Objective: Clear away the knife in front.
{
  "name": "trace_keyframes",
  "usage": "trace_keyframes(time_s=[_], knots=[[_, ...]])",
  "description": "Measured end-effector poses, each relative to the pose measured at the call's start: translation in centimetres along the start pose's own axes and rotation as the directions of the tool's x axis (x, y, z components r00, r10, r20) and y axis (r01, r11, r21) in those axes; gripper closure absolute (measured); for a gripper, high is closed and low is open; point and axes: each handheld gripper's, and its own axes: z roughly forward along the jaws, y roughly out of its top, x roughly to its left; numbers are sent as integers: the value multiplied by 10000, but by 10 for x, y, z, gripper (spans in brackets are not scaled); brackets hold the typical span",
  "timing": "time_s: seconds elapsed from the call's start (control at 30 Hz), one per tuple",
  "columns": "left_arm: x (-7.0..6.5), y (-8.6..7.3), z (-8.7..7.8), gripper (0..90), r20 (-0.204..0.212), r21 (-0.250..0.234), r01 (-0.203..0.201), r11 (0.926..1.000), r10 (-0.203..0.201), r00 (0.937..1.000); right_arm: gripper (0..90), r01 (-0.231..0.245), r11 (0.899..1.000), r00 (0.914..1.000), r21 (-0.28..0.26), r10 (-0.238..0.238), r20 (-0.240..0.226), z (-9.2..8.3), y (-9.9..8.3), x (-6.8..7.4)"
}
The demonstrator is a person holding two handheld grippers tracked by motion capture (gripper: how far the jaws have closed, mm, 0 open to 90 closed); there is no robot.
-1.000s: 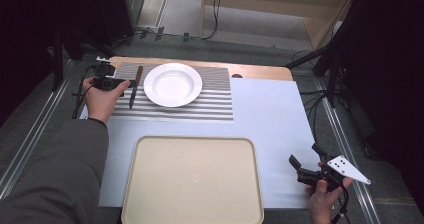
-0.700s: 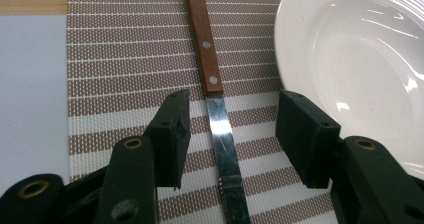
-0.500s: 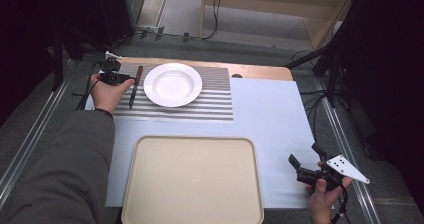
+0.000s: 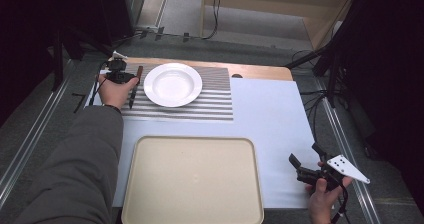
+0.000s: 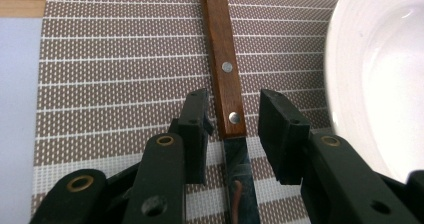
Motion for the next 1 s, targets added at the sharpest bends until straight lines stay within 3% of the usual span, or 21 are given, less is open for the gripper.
trace_keyframes(time_s=[0.2,0.47,0.63,1.0], knots=[[-3,0,6,677,-252,-150,-65,9999,62,9997,0,-8,10000,10000,-11,8,63,0,0,0],[-6,-4,4,762,-741,-47,-904,9959,898,9932,0,-48,10000,10000,-11,48,65,0,0,-1],[-3,-5,-1,764,-608,42,-828,9966,829,9947,0,-57,10000,10000,-22,57,59,0,0,-1],[6,-9,-26,764,-346,-331,-646,9974,635,9974,0,-51,10000,10000,-43,51,-8,0,0,-1]])
